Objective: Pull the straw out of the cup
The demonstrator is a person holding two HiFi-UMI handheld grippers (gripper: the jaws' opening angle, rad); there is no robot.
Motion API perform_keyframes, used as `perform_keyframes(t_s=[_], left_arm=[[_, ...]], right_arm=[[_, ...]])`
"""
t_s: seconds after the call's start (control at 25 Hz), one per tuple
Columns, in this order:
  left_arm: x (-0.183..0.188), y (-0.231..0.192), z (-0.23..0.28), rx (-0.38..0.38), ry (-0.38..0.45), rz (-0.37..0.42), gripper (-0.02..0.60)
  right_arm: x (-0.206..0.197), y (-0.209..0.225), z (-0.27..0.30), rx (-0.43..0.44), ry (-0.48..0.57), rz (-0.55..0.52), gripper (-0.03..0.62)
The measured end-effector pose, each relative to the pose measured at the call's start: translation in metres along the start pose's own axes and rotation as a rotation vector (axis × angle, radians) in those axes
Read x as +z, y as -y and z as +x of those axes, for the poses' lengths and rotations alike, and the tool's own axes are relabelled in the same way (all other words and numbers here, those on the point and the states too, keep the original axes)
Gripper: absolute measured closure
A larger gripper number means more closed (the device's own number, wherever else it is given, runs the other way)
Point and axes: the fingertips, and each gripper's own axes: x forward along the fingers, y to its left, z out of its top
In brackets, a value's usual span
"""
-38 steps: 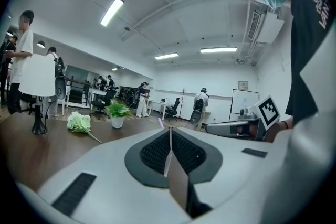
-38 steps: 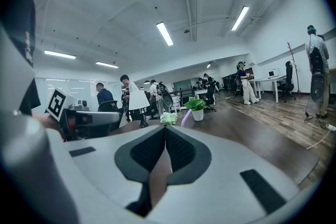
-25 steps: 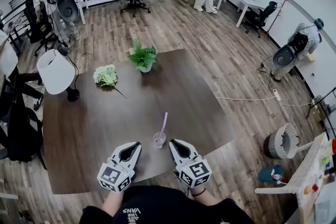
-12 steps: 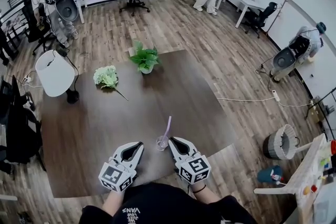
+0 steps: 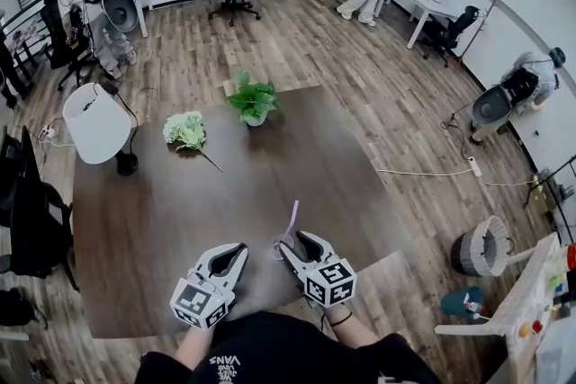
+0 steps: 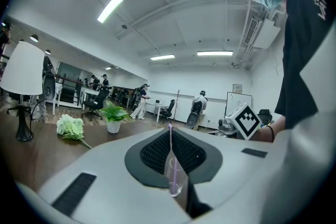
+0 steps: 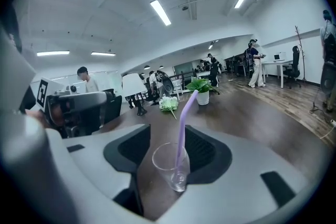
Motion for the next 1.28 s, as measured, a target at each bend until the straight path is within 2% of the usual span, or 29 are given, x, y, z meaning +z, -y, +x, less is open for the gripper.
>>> perform_keyframes(t_s=[1.28], left_arm=[[0.002,-0.007,-0.003,0.028,0.001,-0.015,0.561]], right_arm=[[-0.014,0.012,0.033,0.022,-0.097,-0.017,0.406]])
